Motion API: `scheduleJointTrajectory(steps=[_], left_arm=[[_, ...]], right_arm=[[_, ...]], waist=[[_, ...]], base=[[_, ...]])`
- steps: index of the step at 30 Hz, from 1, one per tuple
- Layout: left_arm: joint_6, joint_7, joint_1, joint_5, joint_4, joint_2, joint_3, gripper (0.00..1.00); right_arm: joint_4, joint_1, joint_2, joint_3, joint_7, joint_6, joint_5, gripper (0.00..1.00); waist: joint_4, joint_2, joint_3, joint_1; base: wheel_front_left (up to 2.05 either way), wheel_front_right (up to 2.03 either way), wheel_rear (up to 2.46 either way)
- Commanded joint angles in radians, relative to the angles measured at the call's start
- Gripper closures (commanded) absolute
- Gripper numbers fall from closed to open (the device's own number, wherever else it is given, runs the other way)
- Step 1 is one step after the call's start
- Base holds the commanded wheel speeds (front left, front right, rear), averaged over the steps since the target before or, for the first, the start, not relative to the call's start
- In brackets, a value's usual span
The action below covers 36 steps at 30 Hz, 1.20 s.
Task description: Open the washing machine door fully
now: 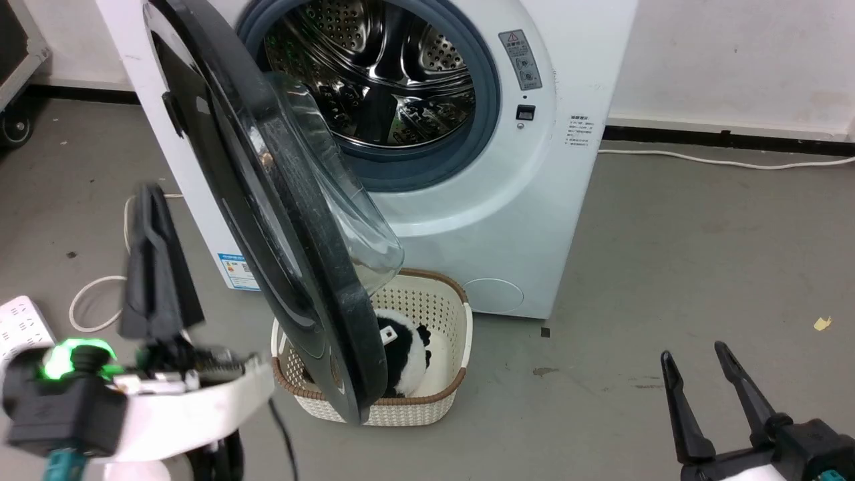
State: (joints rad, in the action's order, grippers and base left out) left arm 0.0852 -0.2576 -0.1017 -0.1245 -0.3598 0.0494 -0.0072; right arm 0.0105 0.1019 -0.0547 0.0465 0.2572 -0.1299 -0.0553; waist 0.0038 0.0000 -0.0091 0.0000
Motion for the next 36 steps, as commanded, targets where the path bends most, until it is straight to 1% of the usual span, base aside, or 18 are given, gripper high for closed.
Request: scheduleJointTrajectory(steps=[1, 3, 6, 7, 9, 16, 21, 25, 30, 36], left_arm=[[0.005, -0.004, -0.028, 0.004, -0.031, 0.001, 0.000, 1.00], [0.010, -0.004, -0.056, 0.001, -0.069, 0.001, -0.009, 1.00], [0.004, -0.004, -0.084, 0.001, -0.092, 0.001, -0.041, 1.00], [-0.005, -0.004, -0.082, 0.014, -0.077, 0.001, -0.096, 1.00], [-0.013, -0.004, -0.074, 0.021, -0.053, 0.001, -0.143, 1.00], [-0.026, -0.004, -0.019, -0.006, 0.128, 0.001, -0.354, 1.00], [-0.022, 0.017, -0.007, -0.050, 0.291, 0.001, -0.453, 1.00], [-0.007, 0.022, -0.019, -0.098, 0.409, 0.001, -0.475, 1.00], [0.022, 0.031, -0.054, -0.107, 0.546, 0.001, -0.466, 1.00], [0.042, 0.011, -0.084, -0.129, 0.614, 0.002, -0.430, 1.00]], right_arm=[[0.005, -0.017, 0.004, -0.003, 0.004, -0.001, -0.006, 0.00], [0.005, -0.019, 0.004, -0.006, 0.004, -0.001, -0.009, 0.00], [0.004, -0.020, 0.004, -0.011, 0.004, -0.001, -0.014, 0.00], [0.000, -0.018, 0.004, -0.002, 0.005, -0.001, -0.022, 0.00], [-0.008, -0.016, 0.004, 0.010, 0.005, -0.001, -0.037, 0.00], [-0.022, -0.015, 0.004, 0.004, 0.005, -0.001, -0.041, 0.00], [-0.027, -0.019, 0.004, 0.005, 0.005, -0.001, -0.044, 0.00], [-0.032, -0.022, 0.004, -0.003, 0.005, -0.001, -0.046, 0.00], [-0.039, -0.030, 0.004, -0.018, 0.005, -0.001, -0.042, 0.00], [-0.046, -0.034, 0.005, -0.026, 0.005, -0.001, -0.040, 0.00]], waist=[[-0.002, 0.0000, 0.000, 0.0000], [-0.006, 0.0000, -0.001, 0.0000], [-0.013, 0.0000, -0.002, 0.0000], [-0.021, 0.0000, -0.002, 0.0000], [-0.025, 0.0000, 0.000, 0.0000], [-0.030, 0.0000, 0.008, 0.0000], [-0.031, 0.0000, 0.015, 0.0000], [-0.031, 0.0000, 0.021, 0.0000], [-0.027, 0.0000, 0.040, 0.0000], [-0.004, 0.0000, 0.045, 0.0000]], base=[[0.00, 0.00, 0.00], [0.00, 0.00, 0.00], [0.00, 0.00, 0.00], [0.00, 0.00, 0.00], [0.00, 0.00, 0.00], [0.00, 0.00, 0.00], [0.00, 0.00, 0.00], [0.00, 0.00, 0.00], [0.00, 0.00, 0.00], [0.00, 0.00, 0.00]])
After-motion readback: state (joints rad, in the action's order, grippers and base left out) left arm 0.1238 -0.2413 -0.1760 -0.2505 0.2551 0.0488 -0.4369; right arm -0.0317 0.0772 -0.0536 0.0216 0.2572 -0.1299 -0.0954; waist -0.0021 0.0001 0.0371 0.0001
